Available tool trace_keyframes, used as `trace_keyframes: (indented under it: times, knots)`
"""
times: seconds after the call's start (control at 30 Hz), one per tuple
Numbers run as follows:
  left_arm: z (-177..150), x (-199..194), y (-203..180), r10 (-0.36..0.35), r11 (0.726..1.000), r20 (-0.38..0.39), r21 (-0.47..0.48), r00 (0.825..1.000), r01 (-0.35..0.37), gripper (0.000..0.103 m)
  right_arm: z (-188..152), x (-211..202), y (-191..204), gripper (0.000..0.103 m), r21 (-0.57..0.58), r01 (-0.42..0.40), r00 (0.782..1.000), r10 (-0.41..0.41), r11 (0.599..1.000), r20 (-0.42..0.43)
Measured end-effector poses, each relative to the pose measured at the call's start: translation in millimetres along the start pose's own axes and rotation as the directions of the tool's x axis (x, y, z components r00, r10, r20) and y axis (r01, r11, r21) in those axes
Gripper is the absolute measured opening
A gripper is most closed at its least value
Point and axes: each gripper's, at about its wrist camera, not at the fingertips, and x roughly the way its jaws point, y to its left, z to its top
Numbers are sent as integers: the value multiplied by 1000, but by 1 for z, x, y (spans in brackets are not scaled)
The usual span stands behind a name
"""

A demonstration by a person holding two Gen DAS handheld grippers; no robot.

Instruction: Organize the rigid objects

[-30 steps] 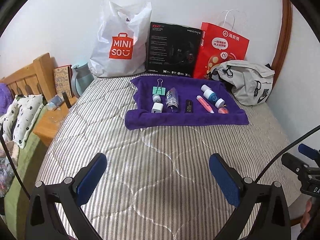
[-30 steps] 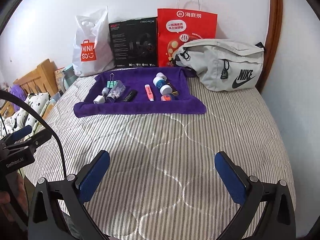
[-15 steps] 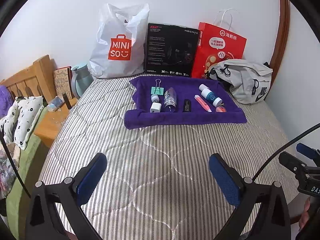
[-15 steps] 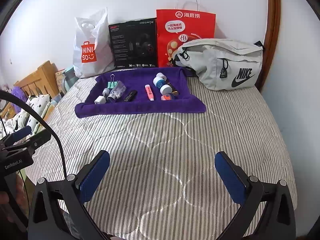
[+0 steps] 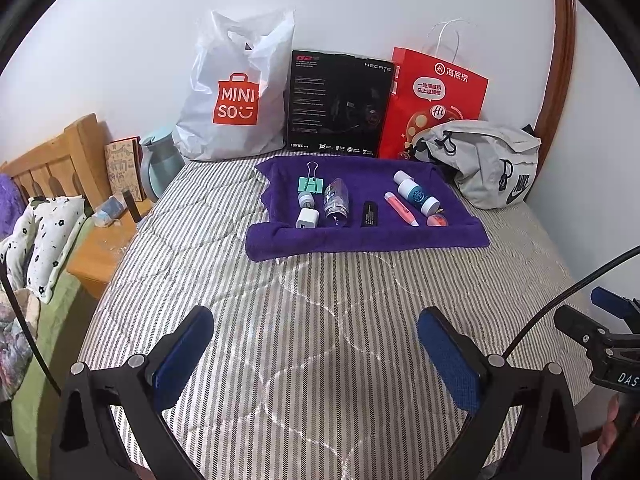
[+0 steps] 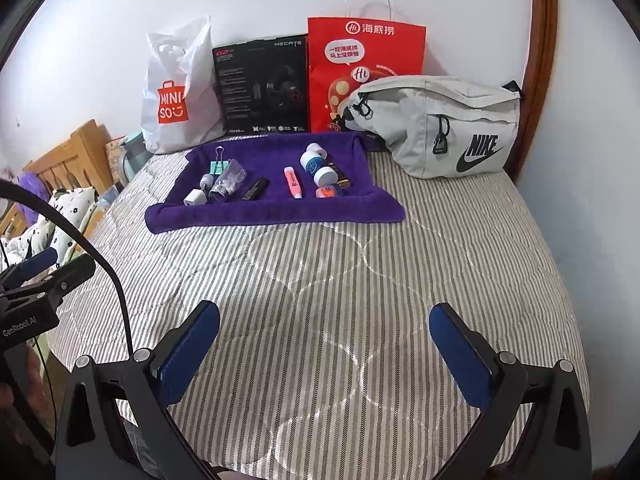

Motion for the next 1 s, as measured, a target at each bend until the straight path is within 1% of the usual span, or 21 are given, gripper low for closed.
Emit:
trace_keyframes:
  times: [1.0]
  knots:
    - [-2, 0, 0, -19, 1000, 0, 12, 1000, 19, 103, -3, 2, -3, 103, 6, 11, 1000, -11, 1000, -19]
